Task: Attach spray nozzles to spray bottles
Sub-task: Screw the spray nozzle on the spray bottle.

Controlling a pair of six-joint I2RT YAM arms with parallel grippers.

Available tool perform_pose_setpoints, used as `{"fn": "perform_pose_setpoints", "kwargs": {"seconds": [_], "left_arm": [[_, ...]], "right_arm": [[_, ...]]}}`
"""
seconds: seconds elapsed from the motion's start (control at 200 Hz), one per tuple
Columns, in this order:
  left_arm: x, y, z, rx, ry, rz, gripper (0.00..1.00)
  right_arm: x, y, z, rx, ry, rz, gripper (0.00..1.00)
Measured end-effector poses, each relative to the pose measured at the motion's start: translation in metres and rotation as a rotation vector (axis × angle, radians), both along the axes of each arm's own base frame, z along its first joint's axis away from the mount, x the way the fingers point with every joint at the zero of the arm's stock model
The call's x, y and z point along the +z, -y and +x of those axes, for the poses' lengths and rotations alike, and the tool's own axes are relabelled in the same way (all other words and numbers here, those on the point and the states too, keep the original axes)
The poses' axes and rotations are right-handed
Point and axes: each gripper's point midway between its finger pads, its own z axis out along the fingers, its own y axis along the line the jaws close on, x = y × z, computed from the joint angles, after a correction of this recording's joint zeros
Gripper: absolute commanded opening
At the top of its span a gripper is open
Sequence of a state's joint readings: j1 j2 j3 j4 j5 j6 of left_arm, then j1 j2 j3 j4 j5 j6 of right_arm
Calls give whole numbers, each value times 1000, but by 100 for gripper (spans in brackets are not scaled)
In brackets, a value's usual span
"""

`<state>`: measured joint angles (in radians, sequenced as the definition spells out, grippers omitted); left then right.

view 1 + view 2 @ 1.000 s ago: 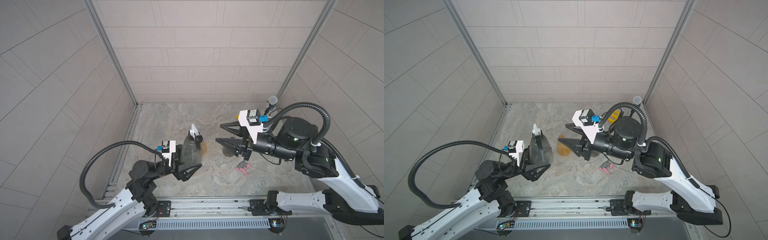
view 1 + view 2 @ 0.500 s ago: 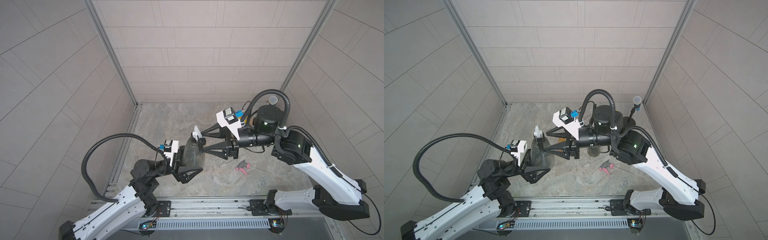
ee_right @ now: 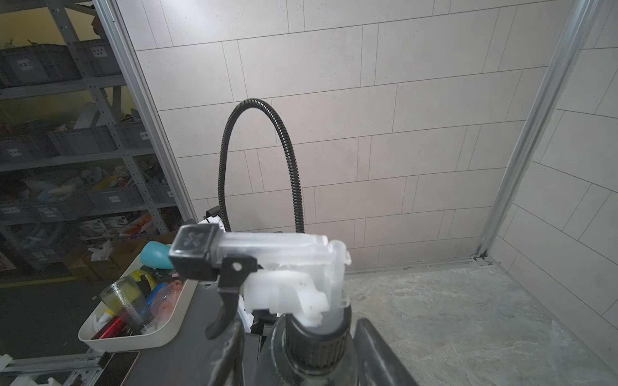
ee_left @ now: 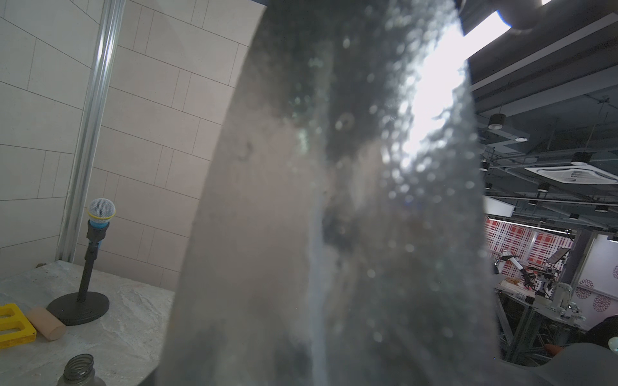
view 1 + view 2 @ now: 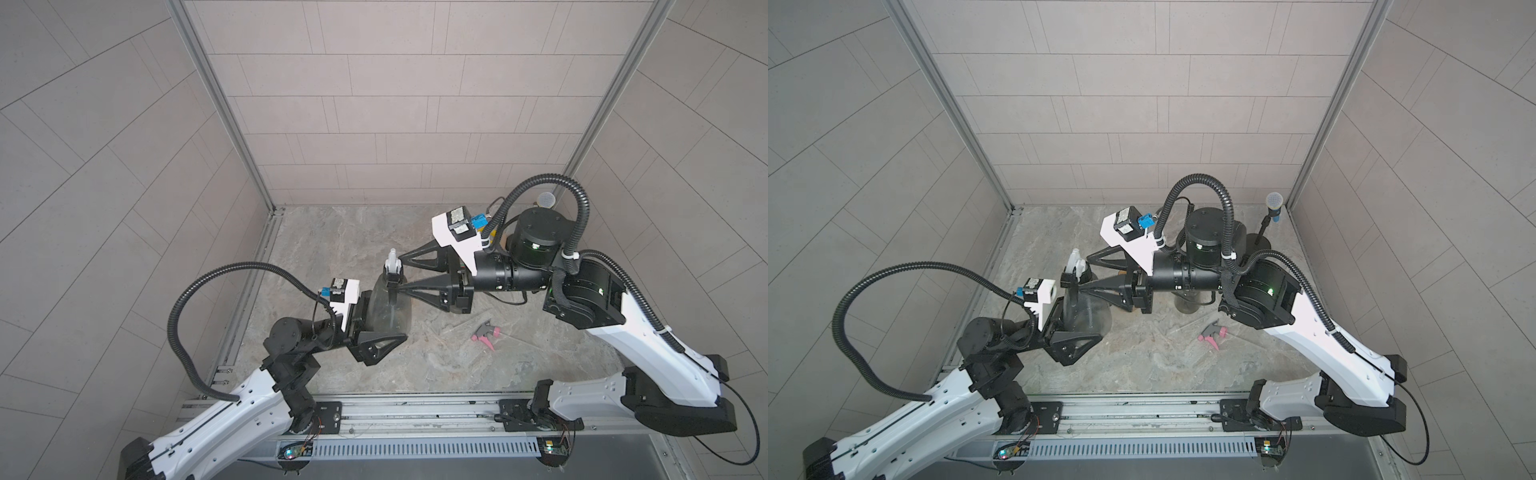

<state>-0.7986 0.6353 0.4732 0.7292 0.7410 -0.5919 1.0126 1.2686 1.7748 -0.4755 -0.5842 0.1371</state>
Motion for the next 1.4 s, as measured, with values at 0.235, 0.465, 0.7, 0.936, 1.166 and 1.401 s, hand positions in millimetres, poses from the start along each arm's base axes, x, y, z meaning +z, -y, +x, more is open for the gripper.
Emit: {"fn": "perform_pose_setpoints", "kwargs": {"seconds": [0.235, 0.465, 0.7, 0.936, 1.166, 1.401], "left_arm": [[0, 0, 0, -2, -3, 0, 0], [0, 0, -1, -3, 1, 0, 0], [-1, -1, 1, 21, 16, 7, 0], [-7, -5, 7, 96, 48, 38, 0], [-6, -9, 13, 165, 79, 50, 0], [-10, -10, 23, 219, 51, 75, 0]], "right_arm": [[-8, -9, 6, -6, -33, -18, 44], [-10, -11, 7, -15, -41, -21, 34], [-12, -13, 6, -37, -37, -11, 30], [-17, -16, 2, -138, -52, -11, 29], [-18, -20, 3, -367, -122, 40, 30], [-24, -16, 13, -502, -140, 55, 50]]}}
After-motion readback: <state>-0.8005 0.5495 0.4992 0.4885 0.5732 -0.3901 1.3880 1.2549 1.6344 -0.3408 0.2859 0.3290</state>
